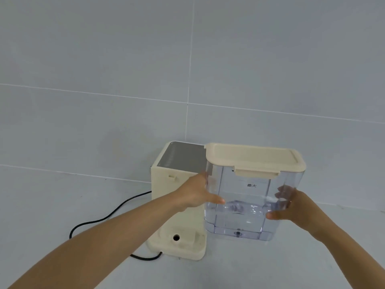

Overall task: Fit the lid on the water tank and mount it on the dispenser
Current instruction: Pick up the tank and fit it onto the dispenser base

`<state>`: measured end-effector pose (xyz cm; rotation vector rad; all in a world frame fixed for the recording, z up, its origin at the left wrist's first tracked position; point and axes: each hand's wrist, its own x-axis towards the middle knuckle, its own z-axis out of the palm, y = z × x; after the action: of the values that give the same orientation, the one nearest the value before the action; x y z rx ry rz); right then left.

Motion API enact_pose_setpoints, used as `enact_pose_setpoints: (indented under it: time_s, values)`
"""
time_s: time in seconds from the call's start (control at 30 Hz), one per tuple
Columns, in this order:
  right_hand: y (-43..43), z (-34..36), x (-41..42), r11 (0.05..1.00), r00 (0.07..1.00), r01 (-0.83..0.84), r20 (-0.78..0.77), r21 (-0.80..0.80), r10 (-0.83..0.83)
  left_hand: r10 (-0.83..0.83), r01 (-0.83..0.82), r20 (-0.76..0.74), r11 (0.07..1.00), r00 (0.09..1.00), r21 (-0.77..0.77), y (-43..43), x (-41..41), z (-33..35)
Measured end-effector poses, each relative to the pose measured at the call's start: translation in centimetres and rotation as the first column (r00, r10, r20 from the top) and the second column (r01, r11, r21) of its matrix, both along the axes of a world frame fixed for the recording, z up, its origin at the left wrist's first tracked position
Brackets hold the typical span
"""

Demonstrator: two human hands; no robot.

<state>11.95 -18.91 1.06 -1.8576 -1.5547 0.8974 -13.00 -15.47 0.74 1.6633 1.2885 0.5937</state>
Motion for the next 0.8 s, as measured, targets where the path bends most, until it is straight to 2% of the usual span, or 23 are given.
enact_pose_setpoints:
  time_s: [0.17, 0.37, 0.57, 0.8]
  values:
    - [0.0, 1.6, -3.5, 0.999, 0.999, -0.047, -0.023, 0.015, 0.047, 0.035, -0.034, -0.03, 0.999, 0.999, 0.017, -0.5, -3.0, 2.0]
    - [1.6, 0.9, -8.3, 0.993, 0.993, -0.116, -0.012, 0.014, 0.116, 0.068, -0.07, -0.034, 0.997, 0.997, -0.042, -0.6, -7.5, 3.8]
    - [3.0, 0.1, -11.9, 0.992, 0.991, -0.126, -0.052, 0.019, 0.127, 0.147, -0.15, -0.034, 0.984, 0.989, -0.092, -0.1, -10.7, 3.8]
    - [4.2, -1.0, -14.6, 0.993, 0.988, -0.112, -0.104, 0.027, 0.114, 0.248, -0.249, -0.033, 0.965, 0.968, -0.084, 0.9, -12.7, 3.4]
